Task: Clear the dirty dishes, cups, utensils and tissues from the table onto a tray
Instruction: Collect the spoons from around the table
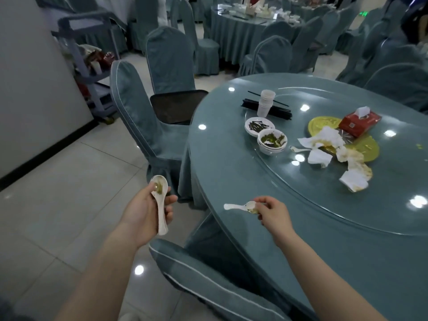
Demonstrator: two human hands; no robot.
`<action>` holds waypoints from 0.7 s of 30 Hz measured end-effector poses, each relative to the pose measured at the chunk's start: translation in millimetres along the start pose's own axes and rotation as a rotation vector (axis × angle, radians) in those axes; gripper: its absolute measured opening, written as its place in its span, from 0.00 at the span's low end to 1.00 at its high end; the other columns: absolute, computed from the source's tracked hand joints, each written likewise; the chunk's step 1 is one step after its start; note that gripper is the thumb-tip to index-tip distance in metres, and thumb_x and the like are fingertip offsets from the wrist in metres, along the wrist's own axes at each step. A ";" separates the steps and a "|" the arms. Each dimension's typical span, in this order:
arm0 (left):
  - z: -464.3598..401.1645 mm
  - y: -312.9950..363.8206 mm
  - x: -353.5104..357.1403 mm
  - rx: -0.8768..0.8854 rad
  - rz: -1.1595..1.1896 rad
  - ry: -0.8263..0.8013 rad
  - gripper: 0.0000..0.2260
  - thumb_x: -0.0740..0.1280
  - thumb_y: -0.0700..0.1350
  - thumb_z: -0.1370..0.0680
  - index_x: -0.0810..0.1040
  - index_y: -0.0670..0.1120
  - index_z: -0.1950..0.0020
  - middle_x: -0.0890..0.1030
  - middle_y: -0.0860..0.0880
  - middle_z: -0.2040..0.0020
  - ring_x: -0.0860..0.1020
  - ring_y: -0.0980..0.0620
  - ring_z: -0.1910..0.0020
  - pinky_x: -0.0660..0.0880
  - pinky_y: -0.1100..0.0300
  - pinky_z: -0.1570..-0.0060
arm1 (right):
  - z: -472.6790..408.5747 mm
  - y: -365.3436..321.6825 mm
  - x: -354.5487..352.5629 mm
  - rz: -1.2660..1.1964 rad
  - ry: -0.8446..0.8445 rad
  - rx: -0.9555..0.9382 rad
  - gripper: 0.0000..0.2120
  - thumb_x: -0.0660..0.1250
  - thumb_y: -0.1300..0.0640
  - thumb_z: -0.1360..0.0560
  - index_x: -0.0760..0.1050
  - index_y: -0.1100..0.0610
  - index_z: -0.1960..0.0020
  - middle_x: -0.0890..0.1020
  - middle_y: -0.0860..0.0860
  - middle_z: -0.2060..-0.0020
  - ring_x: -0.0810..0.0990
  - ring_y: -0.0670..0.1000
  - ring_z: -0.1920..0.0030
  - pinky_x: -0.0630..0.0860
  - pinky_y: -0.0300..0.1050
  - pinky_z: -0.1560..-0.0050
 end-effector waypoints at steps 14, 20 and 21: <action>-37.0 127.1 -67.4 -0.128 -0.296 -0.187 0.22 0.51 0.57 0.17 0.75 0.41 0.47 0.75 0.43 0.66 0.73 0.48 0.72 0.72 0.59 0.71 | 36.5 -229.1 256.4 0.152 -0.134 -0.497 0.04 0.73 0.57 0.29 0.79 0.50 0.59 0.81 0.42 0.64 0.77 0.36 0.63 0.71 0.27 0.61; -73.3 171.8 -86.3 -0.074 -0.459 -0.265 0.04 0.61 0.42 0.19 0.72 0.41 0.48 0.76 0.47 0.68 0.73 0.52 0.73 0.72 0.61 0.73 | 5.9 -248.7 309.3 0.264 -0.028 -0.517 0.10 0.74 0.52 0.30 0.73 0.42 0.60 0.76 0.42 0.60 0.75 0.39 0.62 0.69 0.29 0.61; -82.6 180.2 -89.5 -0.058 -0.487 -0.274 0.02 0.61 0.39 0.19 0.71 0.41 0.47 0.76 0.47 0.68 0.73 0.52 0.73 0.72 0.61 0.73 | -3.1 -250.8 315.8 0.241 -0.016 -0.506 0.11 0.74 0.51 0.31 0.72 0.42 0.60 0.76 0.42 0.60 0.74 0.39 0.62 0.70 0.29 0.62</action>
Point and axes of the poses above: each hand's wrist, its own z-axis away from the middle knuckle, its own x-axis out of the palm, y = z × x, the point moved 9 cm from there along -z, towards the middle knuckle
